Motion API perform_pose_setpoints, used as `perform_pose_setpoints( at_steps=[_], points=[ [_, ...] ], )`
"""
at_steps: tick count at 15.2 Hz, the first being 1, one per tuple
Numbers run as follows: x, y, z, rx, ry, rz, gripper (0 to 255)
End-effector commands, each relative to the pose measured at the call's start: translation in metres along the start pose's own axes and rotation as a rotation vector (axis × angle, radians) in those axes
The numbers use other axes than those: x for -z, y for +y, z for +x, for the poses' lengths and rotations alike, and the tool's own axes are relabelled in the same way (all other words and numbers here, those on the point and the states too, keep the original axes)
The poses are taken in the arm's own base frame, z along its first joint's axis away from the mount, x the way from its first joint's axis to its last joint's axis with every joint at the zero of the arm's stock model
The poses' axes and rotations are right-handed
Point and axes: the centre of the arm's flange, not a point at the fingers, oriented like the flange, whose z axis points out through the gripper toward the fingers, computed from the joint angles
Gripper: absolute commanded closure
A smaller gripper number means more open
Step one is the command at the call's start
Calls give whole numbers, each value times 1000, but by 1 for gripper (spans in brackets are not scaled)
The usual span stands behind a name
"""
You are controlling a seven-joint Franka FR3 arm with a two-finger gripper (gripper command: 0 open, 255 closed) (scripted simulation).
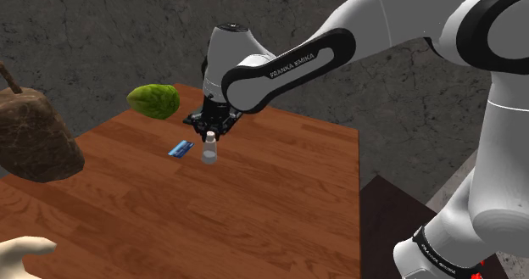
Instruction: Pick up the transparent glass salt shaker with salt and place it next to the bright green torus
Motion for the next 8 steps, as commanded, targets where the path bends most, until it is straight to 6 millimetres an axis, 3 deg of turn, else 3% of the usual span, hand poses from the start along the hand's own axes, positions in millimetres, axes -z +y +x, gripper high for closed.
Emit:
perform_pose_setpoints(
  at_steps=[1, 8],
  points=[
    [7, -1, 1, 0, -2, -1, 255],
    [42, -7, 7, 0, -2, -1, 255]
  ],
)
